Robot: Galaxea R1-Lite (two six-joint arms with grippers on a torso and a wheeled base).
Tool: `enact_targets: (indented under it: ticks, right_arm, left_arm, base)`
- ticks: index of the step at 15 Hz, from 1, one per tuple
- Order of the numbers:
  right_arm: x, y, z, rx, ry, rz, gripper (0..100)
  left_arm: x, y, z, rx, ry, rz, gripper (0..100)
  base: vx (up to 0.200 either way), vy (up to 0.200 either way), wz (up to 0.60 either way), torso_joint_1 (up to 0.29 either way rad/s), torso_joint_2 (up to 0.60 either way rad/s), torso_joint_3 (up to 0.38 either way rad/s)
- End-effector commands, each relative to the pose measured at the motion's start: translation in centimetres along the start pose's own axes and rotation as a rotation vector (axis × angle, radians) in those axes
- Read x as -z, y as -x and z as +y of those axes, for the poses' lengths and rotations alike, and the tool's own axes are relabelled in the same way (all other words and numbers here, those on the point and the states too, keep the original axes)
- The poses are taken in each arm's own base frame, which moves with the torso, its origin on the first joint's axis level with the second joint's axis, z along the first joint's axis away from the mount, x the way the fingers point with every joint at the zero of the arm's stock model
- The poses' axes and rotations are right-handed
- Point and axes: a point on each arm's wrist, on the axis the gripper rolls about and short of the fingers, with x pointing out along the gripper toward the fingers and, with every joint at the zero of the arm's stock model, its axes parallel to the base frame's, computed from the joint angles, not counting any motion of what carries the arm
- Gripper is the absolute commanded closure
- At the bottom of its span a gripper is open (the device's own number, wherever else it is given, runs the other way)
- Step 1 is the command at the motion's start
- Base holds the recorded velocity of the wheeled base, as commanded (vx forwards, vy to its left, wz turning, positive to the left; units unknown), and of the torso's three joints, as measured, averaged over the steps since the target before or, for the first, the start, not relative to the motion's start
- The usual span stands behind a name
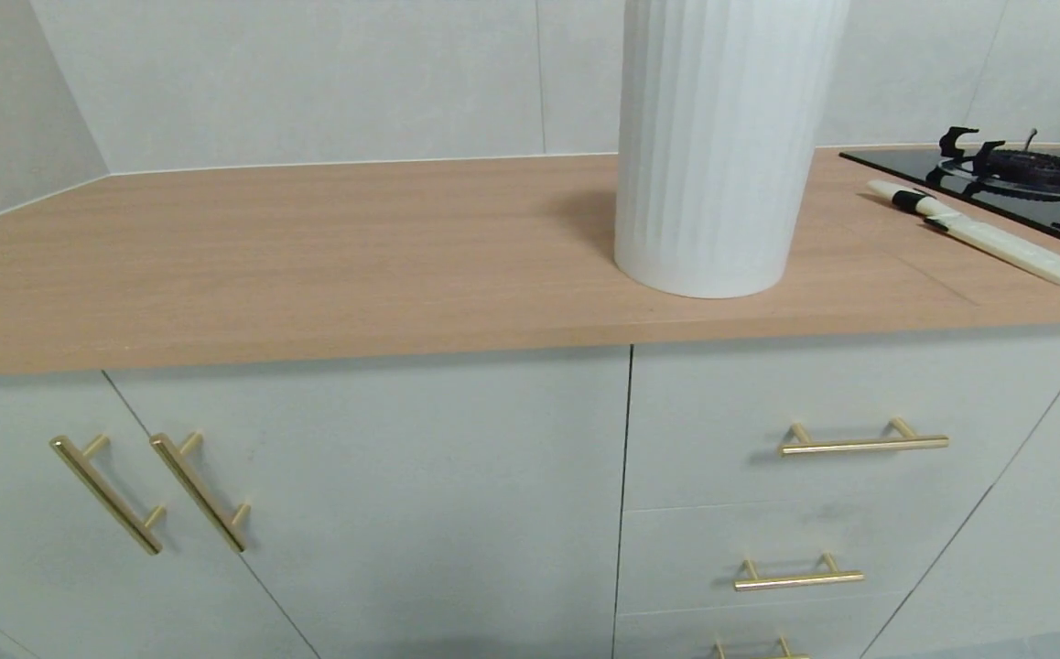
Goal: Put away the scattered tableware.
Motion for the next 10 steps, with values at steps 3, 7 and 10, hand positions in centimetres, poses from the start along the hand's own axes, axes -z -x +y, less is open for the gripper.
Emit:
enact_targets:
  ticks: [3, 7, 10]
  right_arm:
    - [0.00, -0.01, 0.00, 0.001, 0.000, 0.001, 0]
    - [0.00, -0.01, 0.00, 0.001, 0.002, 0.001, 0]
    - [0.00, -0.01, 0.00, 0.001, 0.002, 0.001, 0]
  left_arm:
    - [0.01, 0.00, 0.00, 0.000, 0.000, 0.000, 0]
    - [0.01, 0.00, 0.00, 0.002, 0.005, 0.000, 0]
    - [0.01, 0.00, 0.00, 0.000, 0.005, 0.000, 0]
  base:
    - [0.000, -0.200, 0.00, 0.004, 0.00, -0.002]
    - [0.000, -0.100, 0.00, 0.002, 0.00, 0.001]
    - [0.000, 0.000, 0.00, 0.000, 0.00, 0.000]
